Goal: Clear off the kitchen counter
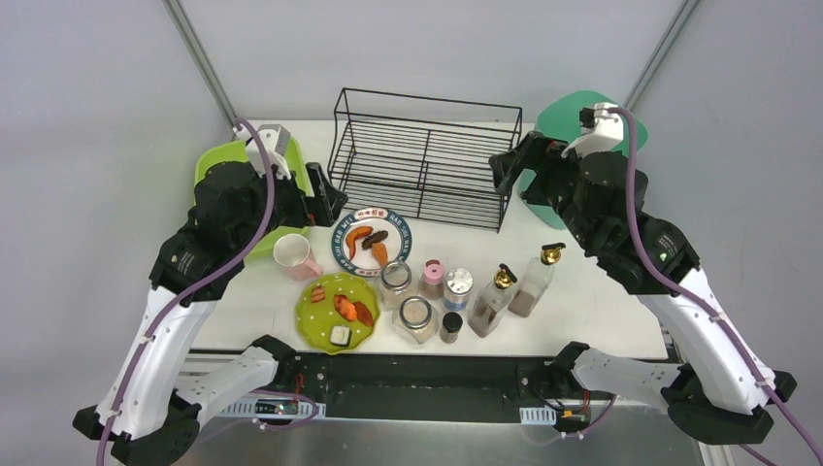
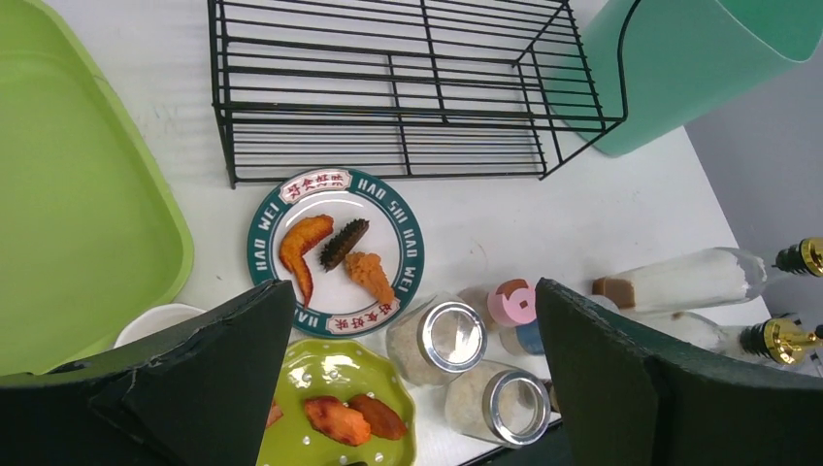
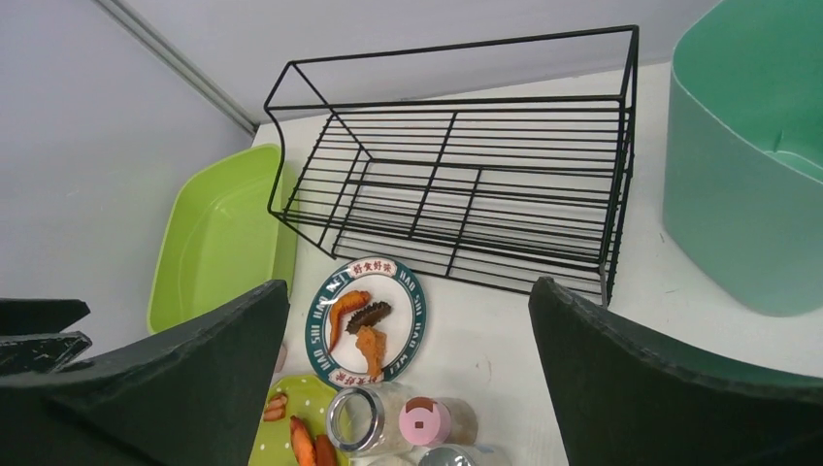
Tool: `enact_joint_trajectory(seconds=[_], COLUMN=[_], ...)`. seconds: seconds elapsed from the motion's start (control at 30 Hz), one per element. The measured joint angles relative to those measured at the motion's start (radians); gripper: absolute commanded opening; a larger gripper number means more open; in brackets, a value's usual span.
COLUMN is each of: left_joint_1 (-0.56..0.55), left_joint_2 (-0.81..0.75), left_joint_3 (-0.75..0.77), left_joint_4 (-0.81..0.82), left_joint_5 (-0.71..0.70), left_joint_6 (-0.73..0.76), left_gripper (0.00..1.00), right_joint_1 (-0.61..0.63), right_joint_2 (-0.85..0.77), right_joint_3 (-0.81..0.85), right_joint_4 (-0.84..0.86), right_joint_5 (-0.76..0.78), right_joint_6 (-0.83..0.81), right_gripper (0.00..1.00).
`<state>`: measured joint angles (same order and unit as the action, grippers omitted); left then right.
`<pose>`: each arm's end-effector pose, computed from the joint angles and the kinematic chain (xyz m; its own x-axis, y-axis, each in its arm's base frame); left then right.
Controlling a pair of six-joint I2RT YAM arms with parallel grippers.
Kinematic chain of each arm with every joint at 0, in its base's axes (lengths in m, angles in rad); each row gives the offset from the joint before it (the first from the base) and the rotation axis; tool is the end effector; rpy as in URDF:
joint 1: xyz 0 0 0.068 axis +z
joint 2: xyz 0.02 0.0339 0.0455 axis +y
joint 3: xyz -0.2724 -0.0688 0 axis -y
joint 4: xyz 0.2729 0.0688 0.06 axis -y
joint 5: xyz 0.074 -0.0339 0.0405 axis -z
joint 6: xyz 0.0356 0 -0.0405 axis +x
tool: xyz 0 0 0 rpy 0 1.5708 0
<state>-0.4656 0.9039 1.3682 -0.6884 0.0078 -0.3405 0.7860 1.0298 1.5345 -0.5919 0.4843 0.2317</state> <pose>0.1567 -0.0790 0.4790 -0.3394 -0.2032 -0.9184 0.3633 0.8723 -0.3272 0.1493 0.1260 0.5223 -0.1284 0.1590 -0.9789 -0.2763 0.9422 0.1893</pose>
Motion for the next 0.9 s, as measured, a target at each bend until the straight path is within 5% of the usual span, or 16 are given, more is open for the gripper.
enact_joint_trajectory(seconds=[0.9], left_joint_1=[0.000], left_joint_2=[-0.074], left_joint_3=[-0.150], left_joint_4=[-0.073], left_joint_5=[0.045], left_joint_6=[0.045], left_gripper=[1.00], right_joint_1=[0.000], right_joint_2=[-0.367], right_joint_3=[-0.080], right_joint_4=[-0.508], right_joint_5=[0.025], right_joint_6=[0.119], right_gripper=[0.99])
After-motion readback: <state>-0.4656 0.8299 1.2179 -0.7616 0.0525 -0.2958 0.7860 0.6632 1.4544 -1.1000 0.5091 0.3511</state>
